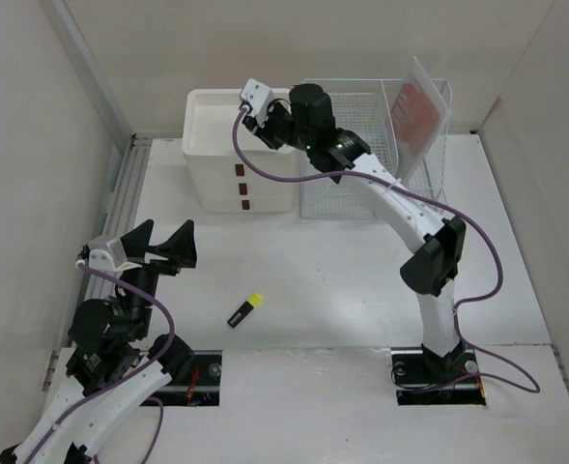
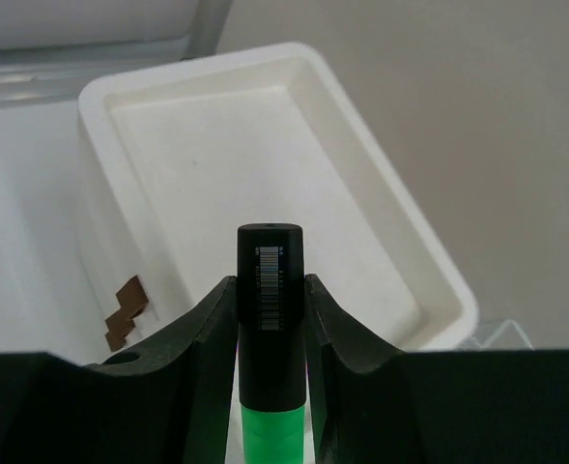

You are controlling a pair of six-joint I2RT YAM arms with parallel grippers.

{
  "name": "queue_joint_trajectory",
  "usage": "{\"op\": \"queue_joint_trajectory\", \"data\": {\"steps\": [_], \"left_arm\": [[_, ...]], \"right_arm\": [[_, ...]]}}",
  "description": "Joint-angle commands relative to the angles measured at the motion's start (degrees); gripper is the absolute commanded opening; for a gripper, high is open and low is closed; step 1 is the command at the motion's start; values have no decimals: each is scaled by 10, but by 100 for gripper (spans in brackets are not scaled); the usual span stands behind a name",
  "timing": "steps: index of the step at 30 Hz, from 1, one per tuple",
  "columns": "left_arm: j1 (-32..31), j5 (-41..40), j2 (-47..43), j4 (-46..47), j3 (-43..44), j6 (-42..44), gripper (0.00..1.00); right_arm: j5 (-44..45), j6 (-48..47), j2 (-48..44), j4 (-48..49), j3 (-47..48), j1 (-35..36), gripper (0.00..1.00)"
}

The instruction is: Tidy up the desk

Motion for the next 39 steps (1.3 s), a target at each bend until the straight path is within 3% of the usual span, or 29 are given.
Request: {"op": "queue_joint_trajectory", "data": {"steps": [1, 17, 24, 26, 29, 35, 39], "left_arm": [[-2, 8, 0, 28, -3, 10, 94], [-2, -2, 21, 28, -3, 10, 94], [-2, -8, 21, 28, -3, 10, 94], [-2, -8, 21, 28, -3, 10, 94], [-2, -8, 21, 28, -3, 10, 94], [-2, -8, 26, 28, -3, 10, 94], [-2, -8, 26, 28, -3, 10, 94]], "right_arm": [[-47, -10, 33, 7, 54, -3, 0], [-72, -15, 117, 31, 103, -25, 1], [-62, -15, 130, 36, 115, -25, 26], [-62, -15, 130, 36, 120, -25, 43], [-57, -15, 123, 36, 120, -25, 60], [-57, -21, 55, 36, 91, -18, 66], [-133, -26, -13, 2, 40, -7, 66]]}}
